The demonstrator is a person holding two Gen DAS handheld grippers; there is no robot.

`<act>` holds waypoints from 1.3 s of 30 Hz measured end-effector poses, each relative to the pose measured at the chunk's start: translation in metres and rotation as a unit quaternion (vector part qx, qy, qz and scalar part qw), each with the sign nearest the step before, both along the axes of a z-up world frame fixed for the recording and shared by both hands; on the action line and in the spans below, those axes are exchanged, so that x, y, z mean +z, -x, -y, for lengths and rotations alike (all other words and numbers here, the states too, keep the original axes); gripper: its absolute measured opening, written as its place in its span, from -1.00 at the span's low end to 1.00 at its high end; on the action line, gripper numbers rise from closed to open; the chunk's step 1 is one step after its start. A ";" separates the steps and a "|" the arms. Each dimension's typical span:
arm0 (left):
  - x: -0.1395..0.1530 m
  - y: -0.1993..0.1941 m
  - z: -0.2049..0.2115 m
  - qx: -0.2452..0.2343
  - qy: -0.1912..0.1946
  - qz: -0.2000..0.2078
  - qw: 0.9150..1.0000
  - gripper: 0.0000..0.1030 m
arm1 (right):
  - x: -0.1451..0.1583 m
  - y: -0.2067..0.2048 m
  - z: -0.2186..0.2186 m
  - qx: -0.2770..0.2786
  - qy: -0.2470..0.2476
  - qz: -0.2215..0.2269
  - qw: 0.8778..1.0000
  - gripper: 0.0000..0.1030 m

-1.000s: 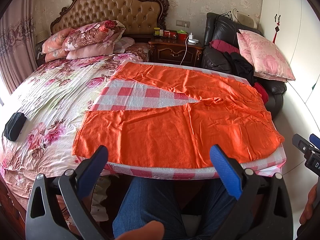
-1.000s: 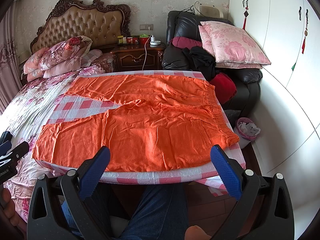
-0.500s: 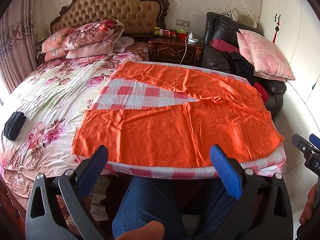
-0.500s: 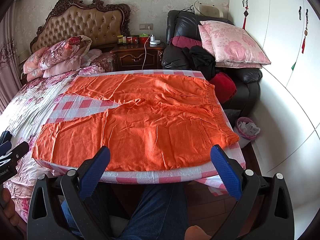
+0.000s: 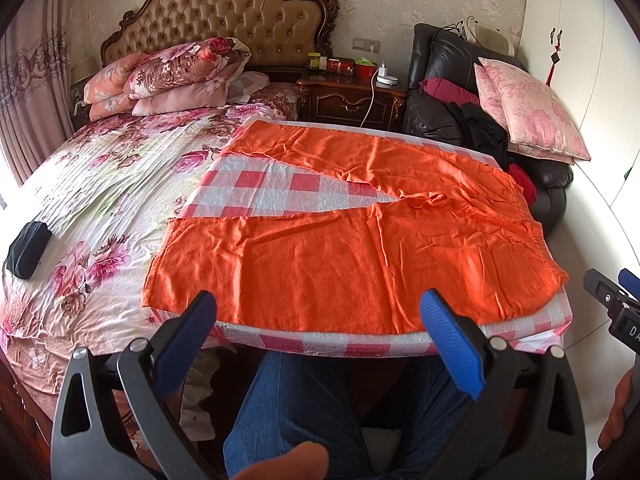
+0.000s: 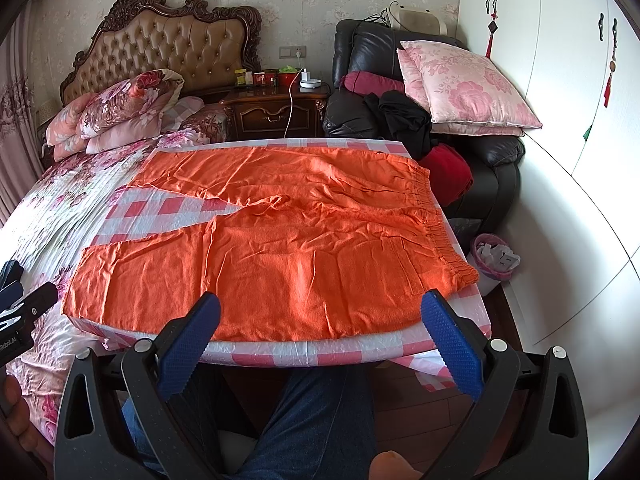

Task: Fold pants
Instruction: 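Grasp the orange pants edge with the left gripper while the right gripper grasps beside it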

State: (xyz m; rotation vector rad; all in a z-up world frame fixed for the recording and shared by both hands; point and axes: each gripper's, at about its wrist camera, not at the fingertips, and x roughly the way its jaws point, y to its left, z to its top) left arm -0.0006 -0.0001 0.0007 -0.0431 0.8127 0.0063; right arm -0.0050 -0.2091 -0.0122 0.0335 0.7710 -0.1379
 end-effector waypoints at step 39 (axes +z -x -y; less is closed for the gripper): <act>-0.120 -0.175 -0.143 0.024 0.134 -0.174 0.975 0.21 | -0.166 -0.506 0.223 0.083 0.057 -0.241 0.965 0.51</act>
